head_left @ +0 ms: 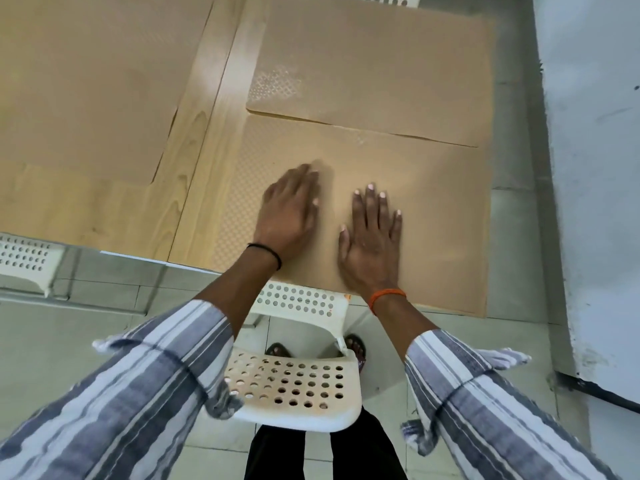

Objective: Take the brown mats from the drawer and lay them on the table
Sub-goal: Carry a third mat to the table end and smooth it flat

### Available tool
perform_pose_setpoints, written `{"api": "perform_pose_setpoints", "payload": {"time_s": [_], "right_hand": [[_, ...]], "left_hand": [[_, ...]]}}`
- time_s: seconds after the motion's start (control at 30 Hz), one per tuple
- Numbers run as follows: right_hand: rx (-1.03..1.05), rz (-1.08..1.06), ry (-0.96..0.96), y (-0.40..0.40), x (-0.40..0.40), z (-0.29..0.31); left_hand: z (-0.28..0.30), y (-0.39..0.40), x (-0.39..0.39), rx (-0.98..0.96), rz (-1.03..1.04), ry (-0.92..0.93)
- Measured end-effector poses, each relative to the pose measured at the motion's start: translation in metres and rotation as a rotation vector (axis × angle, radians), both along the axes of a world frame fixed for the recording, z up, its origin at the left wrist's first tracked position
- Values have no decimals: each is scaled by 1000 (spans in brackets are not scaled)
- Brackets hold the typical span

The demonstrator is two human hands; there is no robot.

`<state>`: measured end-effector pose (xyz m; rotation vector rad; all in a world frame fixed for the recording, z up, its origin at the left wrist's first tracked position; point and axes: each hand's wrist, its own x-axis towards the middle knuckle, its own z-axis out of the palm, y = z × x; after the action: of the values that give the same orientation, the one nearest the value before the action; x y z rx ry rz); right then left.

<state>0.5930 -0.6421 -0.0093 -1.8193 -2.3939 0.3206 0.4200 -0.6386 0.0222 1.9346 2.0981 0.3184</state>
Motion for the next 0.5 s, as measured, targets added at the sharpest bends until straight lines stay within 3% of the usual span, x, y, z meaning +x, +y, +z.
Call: {"api": "perform_pose_setpoints", "payload": {"time_s": [0.17, 0.33, 0.5], "right_hand": [[-3, 3, -6, -1, 2, 5], [-33, 10, -21, -1, -1, 15], [-62, -77, -28, 3, -23, 36]], "left_hand": [[-8, 27, -1, -60, -159, 54], [-2, 2, -71, -106, 78, 136], [26, -21, -130, -51, 181, -14]]}}
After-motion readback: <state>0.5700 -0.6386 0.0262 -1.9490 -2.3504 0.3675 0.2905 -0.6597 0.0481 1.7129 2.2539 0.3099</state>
